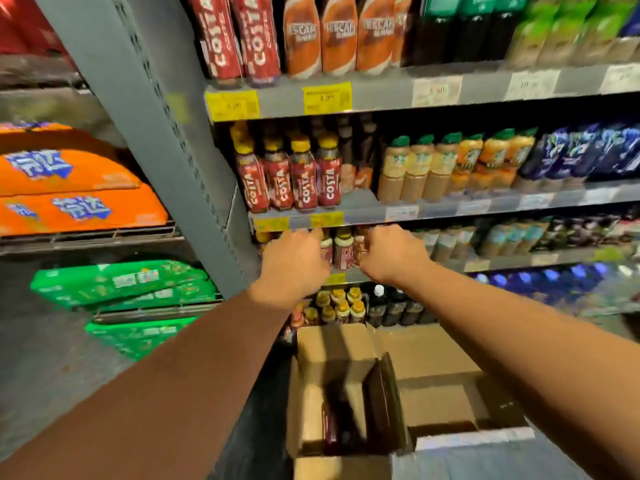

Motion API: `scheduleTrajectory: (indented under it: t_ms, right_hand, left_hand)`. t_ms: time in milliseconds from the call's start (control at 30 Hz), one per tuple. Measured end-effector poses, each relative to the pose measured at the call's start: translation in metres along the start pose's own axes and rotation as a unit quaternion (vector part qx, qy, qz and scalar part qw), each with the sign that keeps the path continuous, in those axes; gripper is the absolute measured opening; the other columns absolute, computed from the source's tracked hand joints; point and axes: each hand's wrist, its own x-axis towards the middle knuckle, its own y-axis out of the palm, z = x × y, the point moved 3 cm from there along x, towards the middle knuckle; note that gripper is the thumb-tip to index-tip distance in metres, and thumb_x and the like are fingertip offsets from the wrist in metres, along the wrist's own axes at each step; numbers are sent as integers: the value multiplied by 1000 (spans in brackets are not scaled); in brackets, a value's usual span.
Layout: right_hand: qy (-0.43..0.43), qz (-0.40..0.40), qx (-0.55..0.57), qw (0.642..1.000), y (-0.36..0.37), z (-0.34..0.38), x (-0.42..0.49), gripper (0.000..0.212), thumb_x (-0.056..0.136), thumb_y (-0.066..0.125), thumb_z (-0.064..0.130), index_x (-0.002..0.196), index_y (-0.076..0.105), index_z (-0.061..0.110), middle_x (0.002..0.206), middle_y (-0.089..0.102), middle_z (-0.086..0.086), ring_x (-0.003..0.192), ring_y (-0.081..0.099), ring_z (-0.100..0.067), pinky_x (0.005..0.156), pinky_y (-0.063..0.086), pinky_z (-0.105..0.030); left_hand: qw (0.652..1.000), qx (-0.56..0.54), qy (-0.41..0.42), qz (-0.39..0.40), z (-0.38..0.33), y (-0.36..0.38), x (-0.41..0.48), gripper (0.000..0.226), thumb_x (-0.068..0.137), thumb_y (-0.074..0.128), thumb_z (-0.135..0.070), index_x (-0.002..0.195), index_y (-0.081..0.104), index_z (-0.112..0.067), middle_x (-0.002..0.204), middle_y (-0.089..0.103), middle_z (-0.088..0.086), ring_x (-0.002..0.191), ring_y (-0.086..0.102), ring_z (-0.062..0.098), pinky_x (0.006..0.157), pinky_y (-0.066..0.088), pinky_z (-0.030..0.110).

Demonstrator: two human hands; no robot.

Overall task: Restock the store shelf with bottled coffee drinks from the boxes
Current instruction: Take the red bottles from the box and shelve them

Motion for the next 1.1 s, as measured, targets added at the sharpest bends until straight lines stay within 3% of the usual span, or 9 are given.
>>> scheduleTrajectory:
  t_ms: [100,167,267,367,467,567,667,867,1100]
  right_hand:
    - [11,9,-5,1000,50,-8,4,23,83,56,29,98,59,11,104,62,-14,96,60,-36,70,46,-35]
    - [29,27,-5,999,87,-13,6,20,84,55,31,92,58,13,103,63,-14,87,58,-35,66,44,-34]
    - [45,53,1,998,143,-17,8,18,84,54,30,81,50,13,99,63,-15,85,57,-35,64,41,-32]
    - [68,78,12,995,193,-22,7,29,84,55,30,105,62,11,110,63,-16,100,61,-36,72,46,-34]
    - [101,115,5,988,239,-28,3,36,86,55,31,118,59,14,116,62,-13,104,60,-34,76,46,-32]
    - [125,139,11,982,282,-39,-1,38,87,53,32,121,57,14,118,60,-13,106,58,-34,77,47,-33]
    - [137,159,29,977,327,-50,-6,32,87,52,31,112,60,13,112,63,-13,101,60,-33,73,45,-31]
    - [142,177,66,972,437,-79,-17,21,88,52,27,101,62,15,101,67,-7,91,63,-27,67,48,-29]
    - [176,215,96,956,577,-120,-20,36,87,54,28,120,56,14,116,63,-9,104,62,-30,81,51,-35]
  left_hand:
    - [998,36,11,52,10,53,2,33,86,50,-27,117,48,-17,117,54,8,110,50,30,77,40,38]
    - [998,41,15,52,21,85,1,38,86,50,-28,123,48,-18,120,55,7,111,51,28,82,41,36]
    - [997,49,42,41,36,131,-2,35,85,52,-28,117,53,-16,114,57,8,107,53,29,79,41,35]
    - [994,49,73,69,48,176,-4,35,86,50,-35,116,53,-16,112,57,8,106,53,30,75,40,37]
    - [990,41,95,97,55,226,-11,39,90,47,-40,122,50,-17,116,55,7,110,51,28,80,40,38]
    - [986,45,113,113,56,276,-22,42,91,47,-41,127,46,-19,120,54,5,112,50,27,83,40,38]
    - [981,68,126,132,54,324,-35,32,93,50,-34,122,46,-21,112,55,2,104,53,24,75,40,34]
    - [980,13,85,182,48,434,-62,31,94,46,-31,123,48,-22,117,55,0,112,50,23,98,40,42]
    - [963,15,26,267,41,577,-88,47,90,50,-33,133,37,-20,131,45,4,117,44,26,87,39,35]
